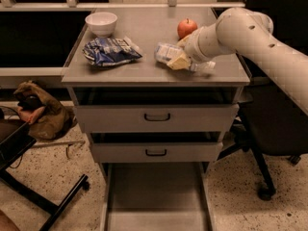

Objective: Pick blue plastic bottle from bottom drawer and place on counter

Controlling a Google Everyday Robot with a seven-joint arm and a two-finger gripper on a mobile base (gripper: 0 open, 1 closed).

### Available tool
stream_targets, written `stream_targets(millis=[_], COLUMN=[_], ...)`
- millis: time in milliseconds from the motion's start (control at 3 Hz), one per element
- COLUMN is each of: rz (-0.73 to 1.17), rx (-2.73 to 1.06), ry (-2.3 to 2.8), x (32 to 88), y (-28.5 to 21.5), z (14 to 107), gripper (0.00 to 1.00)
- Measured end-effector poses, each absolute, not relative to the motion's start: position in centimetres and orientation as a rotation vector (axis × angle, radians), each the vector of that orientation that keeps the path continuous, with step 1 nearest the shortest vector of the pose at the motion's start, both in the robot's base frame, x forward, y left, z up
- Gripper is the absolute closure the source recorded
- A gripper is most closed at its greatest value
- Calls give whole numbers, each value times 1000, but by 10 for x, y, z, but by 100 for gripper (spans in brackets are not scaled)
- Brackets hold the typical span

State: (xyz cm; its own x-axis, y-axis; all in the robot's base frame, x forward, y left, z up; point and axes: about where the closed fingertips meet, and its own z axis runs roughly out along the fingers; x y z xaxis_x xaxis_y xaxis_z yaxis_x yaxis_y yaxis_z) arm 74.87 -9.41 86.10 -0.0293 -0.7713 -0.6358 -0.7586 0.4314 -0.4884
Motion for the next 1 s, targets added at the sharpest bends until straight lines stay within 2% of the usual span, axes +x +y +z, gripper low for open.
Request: stream_targets(millis=[1000], rz=[-17], rx=[-1319], ry=[1775], x=[749], y=[-94], z=[861], gripper=[12])
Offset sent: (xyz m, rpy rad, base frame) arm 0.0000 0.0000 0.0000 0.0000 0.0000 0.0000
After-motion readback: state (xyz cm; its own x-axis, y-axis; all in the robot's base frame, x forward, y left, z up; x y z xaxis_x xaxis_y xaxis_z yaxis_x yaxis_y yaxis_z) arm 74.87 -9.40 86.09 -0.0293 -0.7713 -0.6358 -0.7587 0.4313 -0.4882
